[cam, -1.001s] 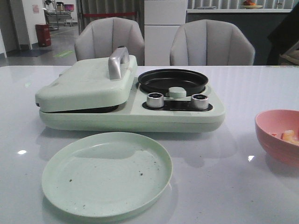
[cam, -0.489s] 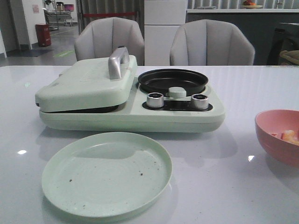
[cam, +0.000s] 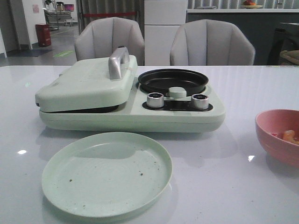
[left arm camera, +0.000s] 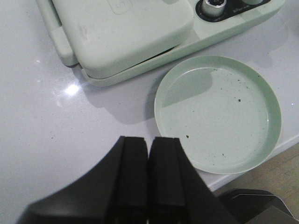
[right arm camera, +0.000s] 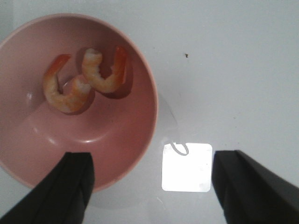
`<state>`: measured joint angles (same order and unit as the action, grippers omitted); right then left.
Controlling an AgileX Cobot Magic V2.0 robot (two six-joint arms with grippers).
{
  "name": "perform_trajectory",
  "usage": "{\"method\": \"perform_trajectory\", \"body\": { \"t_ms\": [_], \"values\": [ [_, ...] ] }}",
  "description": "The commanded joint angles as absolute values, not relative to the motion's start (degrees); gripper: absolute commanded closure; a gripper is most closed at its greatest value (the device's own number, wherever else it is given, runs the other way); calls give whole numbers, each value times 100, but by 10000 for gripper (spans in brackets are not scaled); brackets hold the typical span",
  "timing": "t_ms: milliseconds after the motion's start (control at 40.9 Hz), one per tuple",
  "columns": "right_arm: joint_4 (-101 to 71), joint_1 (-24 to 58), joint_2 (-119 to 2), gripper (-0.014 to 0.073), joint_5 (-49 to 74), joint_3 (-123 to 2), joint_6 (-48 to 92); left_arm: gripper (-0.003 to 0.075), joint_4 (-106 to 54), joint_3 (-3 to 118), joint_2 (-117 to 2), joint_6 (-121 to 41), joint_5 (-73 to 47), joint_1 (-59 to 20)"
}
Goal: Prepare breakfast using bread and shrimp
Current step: 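Move the right gripper to the pink bowl of shrimp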
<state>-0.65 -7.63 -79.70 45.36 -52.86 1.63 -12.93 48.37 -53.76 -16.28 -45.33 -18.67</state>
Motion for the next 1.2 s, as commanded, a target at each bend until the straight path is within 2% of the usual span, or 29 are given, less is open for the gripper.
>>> {"method": "perform_trajectory", "body": {
  "t_ms": [0,220,293,366,513,635,733,1172],
  "values": [
    [46,-793,-8188,-26,4270,-5591,249,619,-1365,4986,-5341,-1574,-4123,-1908],
    [93,-793,-8934,-23,4118,-5826,249,619,-1365,4986,-5341,-1574,-4123,-1908],
    [93,-793,-9116,15,4070,-5856,249,619,-1365,4986,-5341,-1574,-4123,-1908],
    [93,-793,-9246,92,4046,-5860,249,619,-1365,4986,-5341,-1574,-4123,-1908],
    [93,-793,-9393,305,4008,-5860,249,619,-1365,4986,-5341,-1574,-4123,-1908],
    [93,-793,-9394,398,3977,-5866,249,619,-1365,4986,-5341,-1574,-4123,-1908],
    [93,-793,-9394,425,3978,-5866,249,619,-1365,4986,-5341,-1574,-4123,-1908],
    [87,-793,-9394,428,4006,-5866,249,619,-1365,4986,-5341,-1574,-4123,-1908]
  ]
}}
